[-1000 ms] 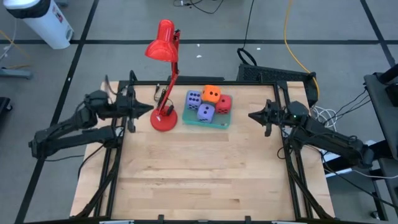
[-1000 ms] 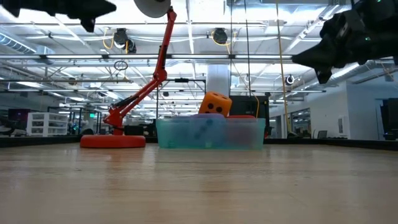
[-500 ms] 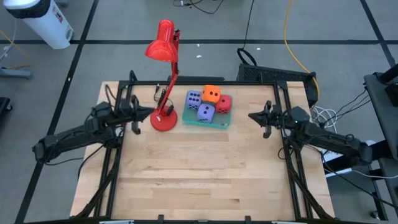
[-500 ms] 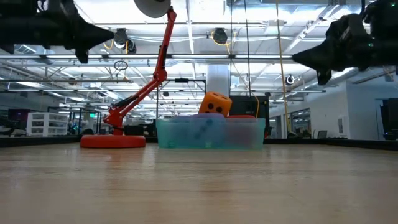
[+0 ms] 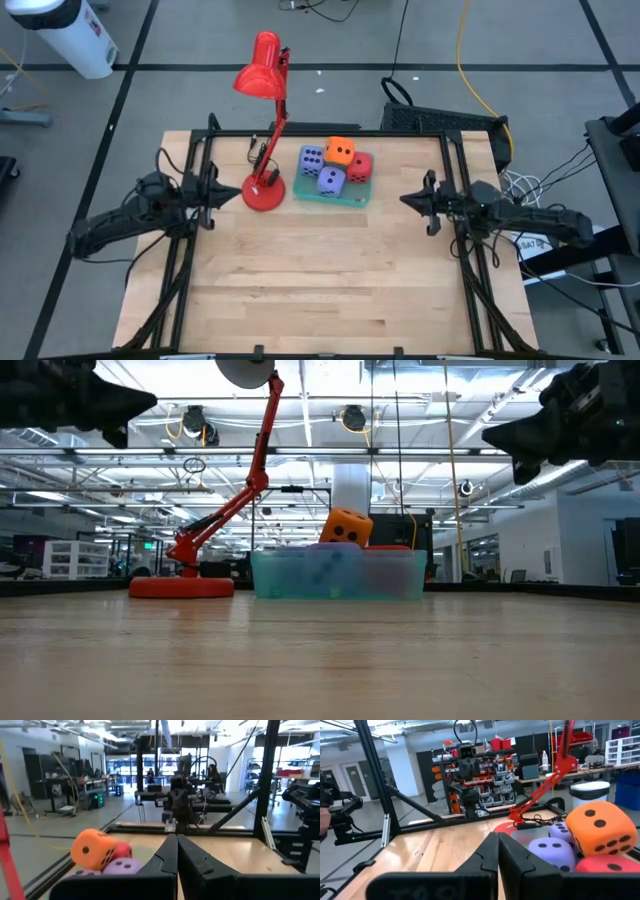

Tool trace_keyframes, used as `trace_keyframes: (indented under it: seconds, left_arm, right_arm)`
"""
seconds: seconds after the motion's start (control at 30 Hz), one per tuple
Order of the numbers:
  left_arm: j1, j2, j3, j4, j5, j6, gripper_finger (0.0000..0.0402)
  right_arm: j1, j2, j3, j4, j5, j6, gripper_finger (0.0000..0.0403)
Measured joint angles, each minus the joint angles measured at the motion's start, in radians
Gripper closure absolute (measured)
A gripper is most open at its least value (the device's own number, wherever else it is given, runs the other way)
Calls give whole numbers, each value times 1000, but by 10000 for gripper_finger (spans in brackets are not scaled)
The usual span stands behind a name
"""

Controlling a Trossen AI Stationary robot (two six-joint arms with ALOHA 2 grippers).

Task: Pick & Place Dice
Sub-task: Return to Home Position

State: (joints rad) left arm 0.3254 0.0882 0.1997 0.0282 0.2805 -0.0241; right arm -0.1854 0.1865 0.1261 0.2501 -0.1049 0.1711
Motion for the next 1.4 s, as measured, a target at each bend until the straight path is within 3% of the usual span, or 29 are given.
trace_keyframes:
  seconds: [0.17,0.4,0.5,1.1,1.3,1.4]
  left_arm:
    - [-1,-85,-52,-48,0,-31,401]
    - [0,-83,-178,34,-2,-46,401]
    - [6,-69,-184,24,-28,-42,401]
    - [25,-41,-184,18,-48,-45,397]
    - [25,-41,-185,17,-124,45,383]
    - [25,-41,-185,17,-125,41,382]
  right_arm:
    - [0,-91,-8,-72,44,0,403]
    - [-3,-140,-108,0,120,53,403]
    - [-5,-127,-106,-53,163,64,403]
    - [-4,-119,-111,-54,154,66,403]
    - [0,-118,-111,-48,20,-24,403]
    - [0,-118,-111,-32,56,0,403]
